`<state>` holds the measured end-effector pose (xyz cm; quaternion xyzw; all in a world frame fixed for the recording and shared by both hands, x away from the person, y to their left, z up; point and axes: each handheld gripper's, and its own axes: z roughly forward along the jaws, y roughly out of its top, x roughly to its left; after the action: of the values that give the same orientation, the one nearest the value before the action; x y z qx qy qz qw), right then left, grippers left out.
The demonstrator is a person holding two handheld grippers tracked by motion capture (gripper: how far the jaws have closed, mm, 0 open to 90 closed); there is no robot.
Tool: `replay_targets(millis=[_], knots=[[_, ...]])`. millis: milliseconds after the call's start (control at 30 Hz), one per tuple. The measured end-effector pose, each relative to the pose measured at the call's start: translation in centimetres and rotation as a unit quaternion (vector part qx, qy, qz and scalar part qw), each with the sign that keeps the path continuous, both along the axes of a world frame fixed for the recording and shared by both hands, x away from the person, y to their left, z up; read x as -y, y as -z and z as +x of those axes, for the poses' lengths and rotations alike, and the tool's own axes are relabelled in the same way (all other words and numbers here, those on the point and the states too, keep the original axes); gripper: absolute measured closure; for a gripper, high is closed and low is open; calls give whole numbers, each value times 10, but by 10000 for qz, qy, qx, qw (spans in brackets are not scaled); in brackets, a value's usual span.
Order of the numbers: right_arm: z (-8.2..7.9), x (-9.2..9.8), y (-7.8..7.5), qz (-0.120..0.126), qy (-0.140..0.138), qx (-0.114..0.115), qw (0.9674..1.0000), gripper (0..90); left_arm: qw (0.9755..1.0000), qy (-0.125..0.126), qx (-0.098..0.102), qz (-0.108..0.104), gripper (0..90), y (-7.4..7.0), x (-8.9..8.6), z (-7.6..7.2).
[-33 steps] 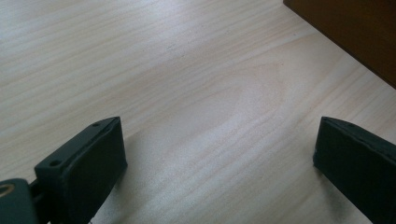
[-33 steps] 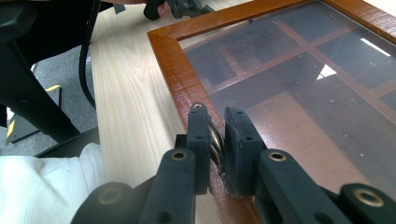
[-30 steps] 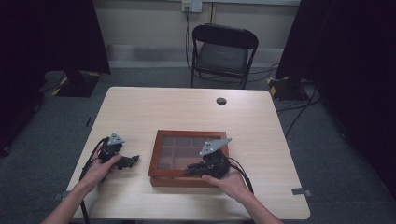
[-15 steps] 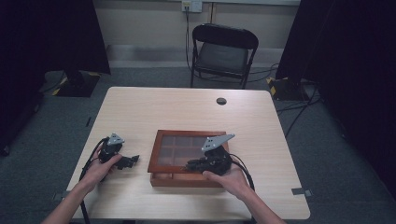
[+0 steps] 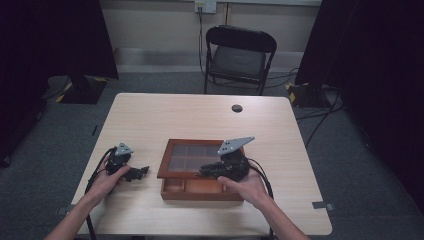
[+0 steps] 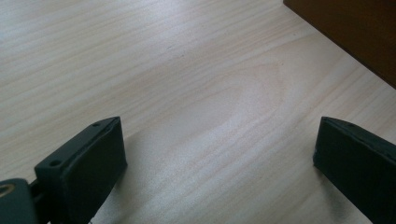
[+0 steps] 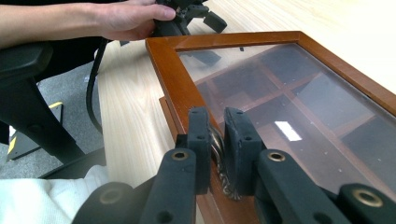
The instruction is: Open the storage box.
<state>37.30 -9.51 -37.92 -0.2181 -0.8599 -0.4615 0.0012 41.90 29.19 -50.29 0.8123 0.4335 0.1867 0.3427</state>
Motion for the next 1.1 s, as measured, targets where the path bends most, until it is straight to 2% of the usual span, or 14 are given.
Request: replay_targets(millis=[533,1100], knots=[[9,0,-19,44,119,58,9999,819,10000,-3,-2,-2,16,0,0,0],[15,0,-30,79,198,87,9997,820,10000,-16,0,-31,17,0,0,0]])
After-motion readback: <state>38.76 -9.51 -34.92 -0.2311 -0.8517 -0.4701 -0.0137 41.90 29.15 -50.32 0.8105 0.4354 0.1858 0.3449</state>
